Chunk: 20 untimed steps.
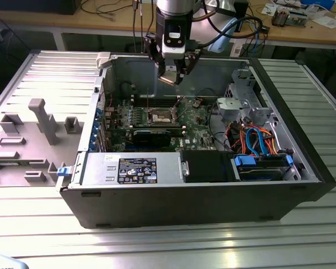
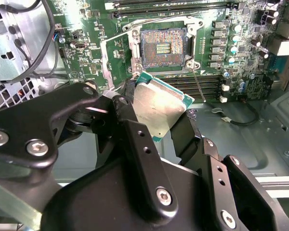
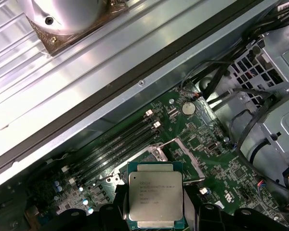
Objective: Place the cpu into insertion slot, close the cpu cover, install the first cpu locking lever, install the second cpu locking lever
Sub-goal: 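Place the cpu into insertion slot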
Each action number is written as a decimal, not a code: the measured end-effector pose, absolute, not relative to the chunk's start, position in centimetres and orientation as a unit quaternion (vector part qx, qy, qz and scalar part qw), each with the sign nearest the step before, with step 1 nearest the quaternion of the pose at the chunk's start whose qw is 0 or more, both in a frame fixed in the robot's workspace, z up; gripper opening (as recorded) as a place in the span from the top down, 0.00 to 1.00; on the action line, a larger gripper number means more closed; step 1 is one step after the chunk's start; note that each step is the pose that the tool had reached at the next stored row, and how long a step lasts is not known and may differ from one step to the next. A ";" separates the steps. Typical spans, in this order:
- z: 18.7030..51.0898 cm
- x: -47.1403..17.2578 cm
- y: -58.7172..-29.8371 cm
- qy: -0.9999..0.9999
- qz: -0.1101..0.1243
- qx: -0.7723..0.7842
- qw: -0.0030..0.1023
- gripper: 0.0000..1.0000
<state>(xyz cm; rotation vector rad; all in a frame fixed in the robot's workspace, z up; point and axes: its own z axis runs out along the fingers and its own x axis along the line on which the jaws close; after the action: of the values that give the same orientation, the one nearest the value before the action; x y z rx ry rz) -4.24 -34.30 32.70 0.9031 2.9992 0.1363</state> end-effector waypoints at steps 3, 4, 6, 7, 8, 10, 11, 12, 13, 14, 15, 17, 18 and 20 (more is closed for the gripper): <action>32.7 -4.2 -34.3 0.956 0.043 0.289 0.003 0.45; 32.7 -4.2 -34.3 0.956 0.043 0.289 0.003 0.45; 32.7 -4.2 -34.3 0.956 0.043 0.290 0.003 0.45; 32.7 -4.2 -34.3 0.956 0.043 0.290 0.003 0.45; 32.7 -4.2 -34.3 0.956 0.043 0.291 0.003 0.45; 32.7 -4.2 -34.3 0.956 0.043 0.292 0.003 0.45; 32.7 -4.2 -34.3 0.955 0.043 0.292 0.003 0.45; 32.7 -4.2 -34.3 0.955 0.043 0.292 0.003 0.45; 32.7 -4.2 -34.3 0.955 0.043 0.293 0.003 0.45; 32.7 -4.2 -34.3 0.955 0.043 0.293 0.003 0.45; 32.7 -4.2 -34.3 0.955 0.043 0.293 0.003 0.45; 32.7 -4.2 -34.3 0.955 0.043 0.294 0.003 0.45; 32.7 -4.2 -34.3 0.955 0.043 0.294 0.003 0.45; 32.7 -4.2 -34.3 0.955 0.043 0.295 0.004 0.45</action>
<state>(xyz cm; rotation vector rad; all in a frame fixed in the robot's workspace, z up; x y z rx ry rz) -4.24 -34.30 32.70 0.9240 2.9922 0.1362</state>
